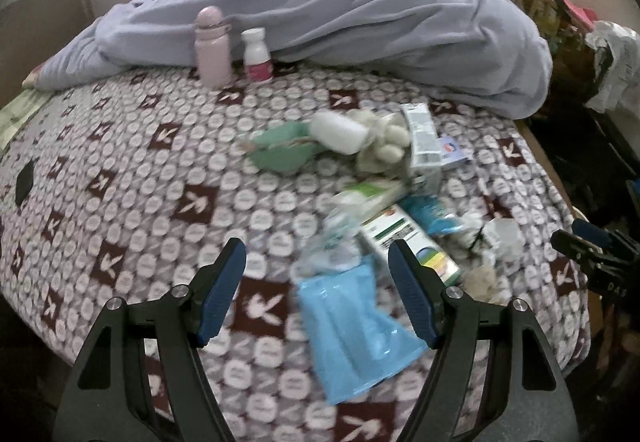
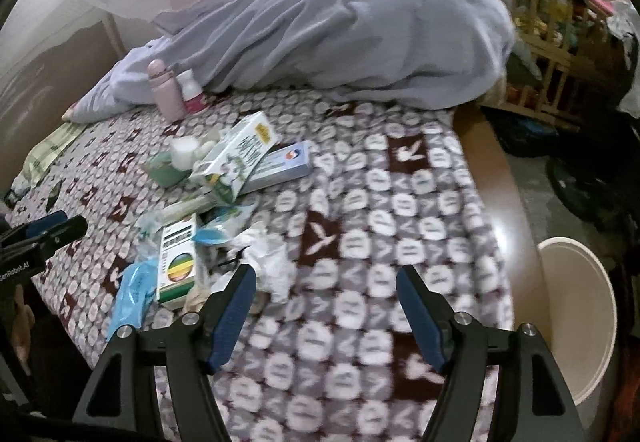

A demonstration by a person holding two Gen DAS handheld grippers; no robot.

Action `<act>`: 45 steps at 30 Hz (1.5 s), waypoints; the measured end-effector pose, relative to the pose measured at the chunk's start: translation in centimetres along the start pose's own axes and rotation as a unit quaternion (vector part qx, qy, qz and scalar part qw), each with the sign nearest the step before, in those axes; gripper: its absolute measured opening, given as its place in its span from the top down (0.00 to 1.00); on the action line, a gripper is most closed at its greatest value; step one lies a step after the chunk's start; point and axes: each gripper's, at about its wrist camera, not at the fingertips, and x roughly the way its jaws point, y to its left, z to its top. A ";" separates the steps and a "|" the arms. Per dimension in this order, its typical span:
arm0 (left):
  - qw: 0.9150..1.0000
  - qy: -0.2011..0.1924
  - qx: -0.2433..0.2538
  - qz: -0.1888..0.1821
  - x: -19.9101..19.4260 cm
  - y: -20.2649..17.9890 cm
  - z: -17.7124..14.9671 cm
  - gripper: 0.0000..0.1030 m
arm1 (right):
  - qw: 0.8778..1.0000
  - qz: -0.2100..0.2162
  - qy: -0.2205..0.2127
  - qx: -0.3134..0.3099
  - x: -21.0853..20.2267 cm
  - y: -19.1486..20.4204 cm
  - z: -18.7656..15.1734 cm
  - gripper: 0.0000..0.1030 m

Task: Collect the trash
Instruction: 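Return both tools to the trash pile on the bed, then grasp the blue packet with the left tool while the right tool grasps the beige tissue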

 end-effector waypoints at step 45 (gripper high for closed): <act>0.992 0.086 -0.009 -0.088 4.0 -0.5 -4.0 0.68 | 0.989 0.132 0.041 -0.060 1.0 5.1 -4.6 0.60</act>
